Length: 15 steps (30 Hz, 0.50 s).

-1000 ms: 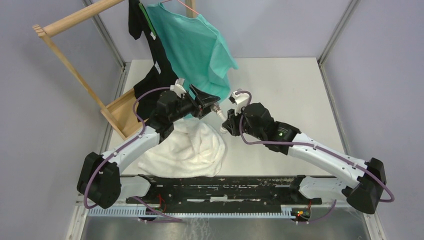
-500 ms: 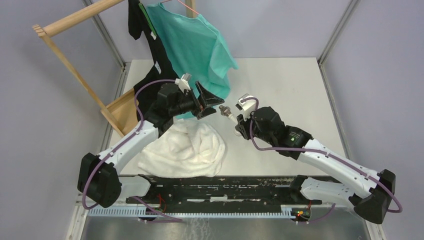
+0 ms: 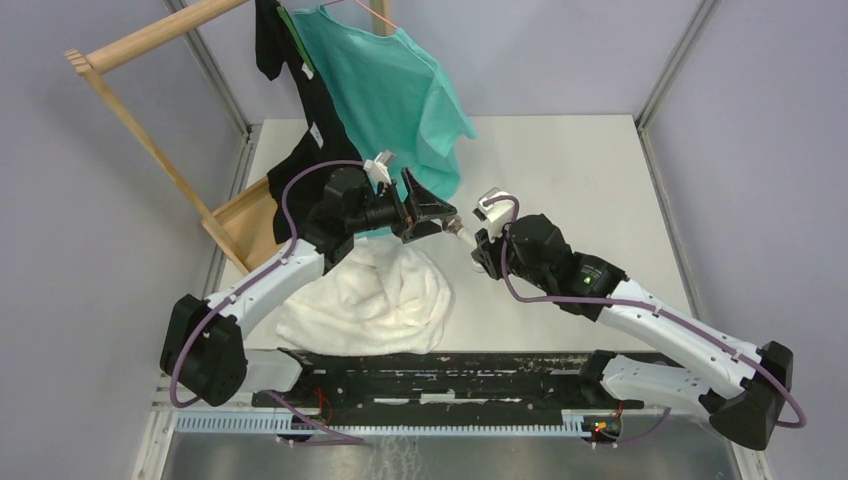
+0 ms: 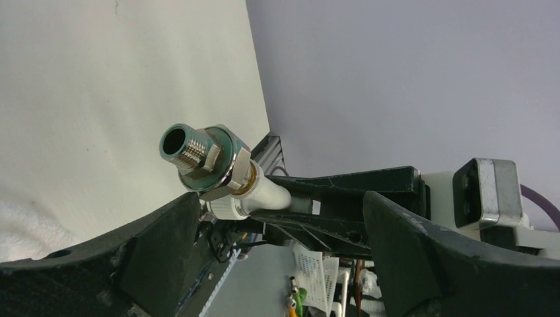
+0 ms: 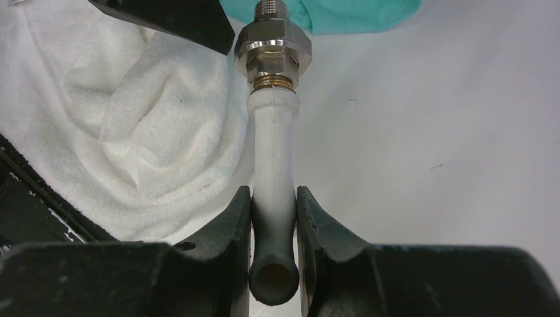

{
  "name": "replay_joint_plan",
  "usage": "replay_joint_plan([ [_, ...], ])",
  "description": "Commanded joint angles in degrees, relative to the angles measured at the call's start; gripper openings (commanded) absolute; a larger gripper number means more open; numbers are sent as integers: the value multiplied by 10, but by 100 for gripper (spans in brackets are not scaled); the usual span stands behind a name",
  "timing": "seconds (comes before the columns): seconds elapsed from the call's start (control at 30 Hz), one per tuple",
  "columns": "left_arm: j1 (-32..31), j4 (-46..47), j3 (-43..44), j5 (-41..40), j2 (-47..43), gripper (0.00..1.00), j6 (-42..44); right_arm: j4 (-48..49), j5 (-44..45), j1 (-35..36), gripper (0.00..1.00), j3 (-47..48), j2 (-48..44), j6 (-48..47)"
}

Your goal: Install the water faucets

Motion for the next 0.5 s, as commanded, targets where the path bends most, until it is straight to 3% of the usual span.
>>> replay_joint_plan([
  [0.0,-18,84,-14,22,20,99,-37,87,5,-2,1,5,-19,4],
  [0.23,-22,132,-32,25,37,99,-73,94,1,-2,1,1,-34,2],
  [0.47,-17,89,-24,46,32,99,-29,103,-29,-7,1,-18,-66,-3],
])
